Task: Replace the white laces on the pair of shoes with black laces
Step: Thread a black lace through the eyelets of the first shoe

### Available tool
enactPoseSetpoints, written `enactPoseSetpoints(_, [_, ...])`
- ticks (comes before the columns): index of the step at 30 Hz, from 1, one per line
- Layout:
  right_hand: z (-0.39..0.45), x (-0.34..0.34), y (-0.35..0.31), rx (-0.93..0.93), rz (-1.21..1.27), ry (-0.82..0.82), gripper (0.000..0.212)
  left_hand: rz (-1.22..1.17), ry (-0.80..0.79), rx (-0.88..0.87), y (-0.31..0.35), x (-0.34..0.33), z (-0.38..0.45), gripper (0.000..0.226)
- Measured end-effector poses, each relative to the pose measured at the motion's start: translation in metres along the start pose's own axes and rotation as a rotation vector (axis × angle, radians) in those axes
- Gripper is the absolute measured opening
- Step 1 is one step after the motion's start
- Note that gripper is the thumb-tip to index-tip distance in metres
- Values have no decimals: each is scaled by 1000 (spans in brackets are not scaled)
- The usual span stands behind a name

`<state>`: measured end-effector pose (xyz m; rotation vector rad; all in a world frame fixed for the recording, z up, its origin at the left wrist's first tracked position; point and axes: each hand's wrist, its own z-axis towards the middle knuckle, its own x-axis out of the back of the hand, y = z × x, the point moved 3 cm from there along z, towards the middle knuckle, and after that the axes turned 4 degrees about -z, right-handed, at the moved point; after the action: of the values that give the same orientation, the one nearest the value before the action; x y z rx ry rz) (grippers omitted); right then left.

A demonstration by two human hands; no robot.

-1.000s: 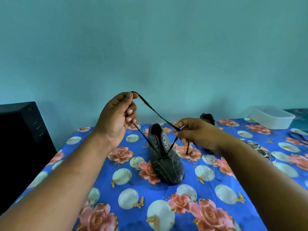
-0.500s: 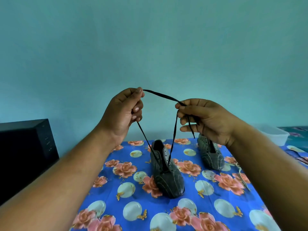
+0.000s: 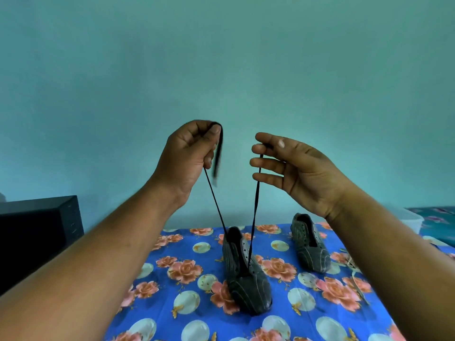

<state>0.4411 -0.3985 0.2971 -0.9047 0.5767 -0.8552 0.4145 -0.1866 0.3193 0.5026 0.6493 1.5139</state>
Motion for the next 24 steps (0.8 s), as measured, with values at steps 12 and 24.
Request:
enactPoseSetpoints(12, [1,4,11,7,-93,105,43,82,52,-2,-7,-6,18,23])
enactPoseSetpoints(24, [-25,68,141,-238,-1360,-52,73,768,-146,470,-198,40,-83,44])
